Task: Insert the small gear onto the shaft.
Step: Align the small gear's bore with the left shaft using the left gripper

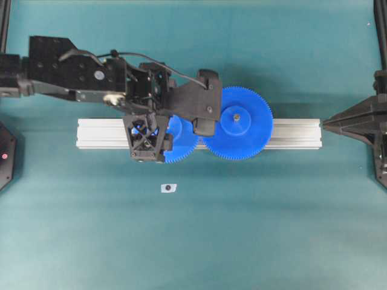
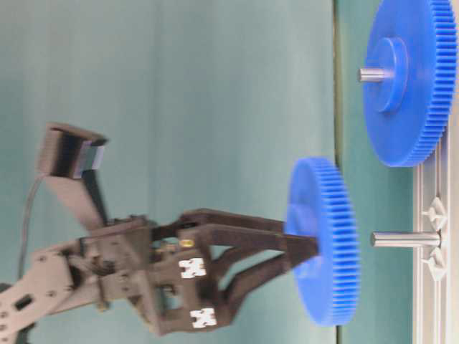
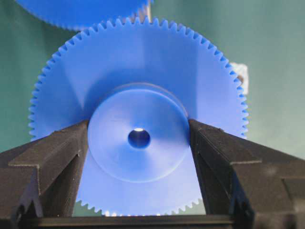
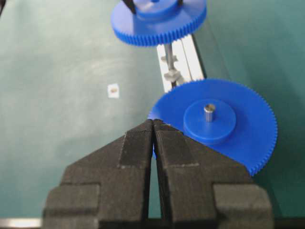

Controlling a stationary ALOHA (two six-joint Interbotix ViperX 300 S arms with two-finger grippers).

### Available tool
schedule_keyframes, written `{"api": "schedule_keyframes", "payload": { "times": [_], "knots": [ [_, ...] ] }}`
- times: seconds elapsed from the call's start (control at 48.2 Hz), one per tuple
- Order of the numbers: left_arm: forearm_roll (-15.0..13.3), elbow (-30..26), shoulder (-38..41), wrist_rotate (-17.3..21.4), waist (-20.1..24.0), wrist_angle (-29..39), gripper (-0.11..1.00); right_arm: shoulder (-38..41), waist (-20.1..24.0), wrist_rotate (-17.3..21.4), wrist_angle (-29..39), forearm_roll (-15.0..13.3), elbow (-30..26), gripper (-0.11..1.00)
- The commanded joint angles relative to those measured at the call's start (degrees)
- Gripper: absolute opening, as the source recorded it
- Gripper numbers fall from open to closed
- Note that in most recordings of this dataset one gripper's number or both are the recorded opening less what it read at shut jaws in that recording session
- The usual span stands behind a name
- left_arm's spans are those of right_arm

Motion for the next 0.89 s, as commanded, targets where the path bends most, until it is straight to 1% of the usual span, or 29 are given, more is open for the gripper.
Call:
{"api": "schedule_keyframes", "payload": {
  "times": [0.0, 0.415, 0.872],
  "knots": [
    [0.09, -0.35, -0.88, -0.09, 0.09, -1.58, 0.69, 0.26, -0.18, 0.35, -0.18, 0.0, -0.7, 0.08],
    [0.09, 3.25, -0.35, -0.88, 0.53, -6.24, 0.69, 0.26, -0.18, 0.35, -0.09, 0.0, -0.88, 0.08],
    [0.09, 3.87, 1.23, -1.05, 1.67, -8.26, 0.69, 0.26, -0.18, 0.44, -0.09, 0.0, -0.88, 0.08]
  ]
}}
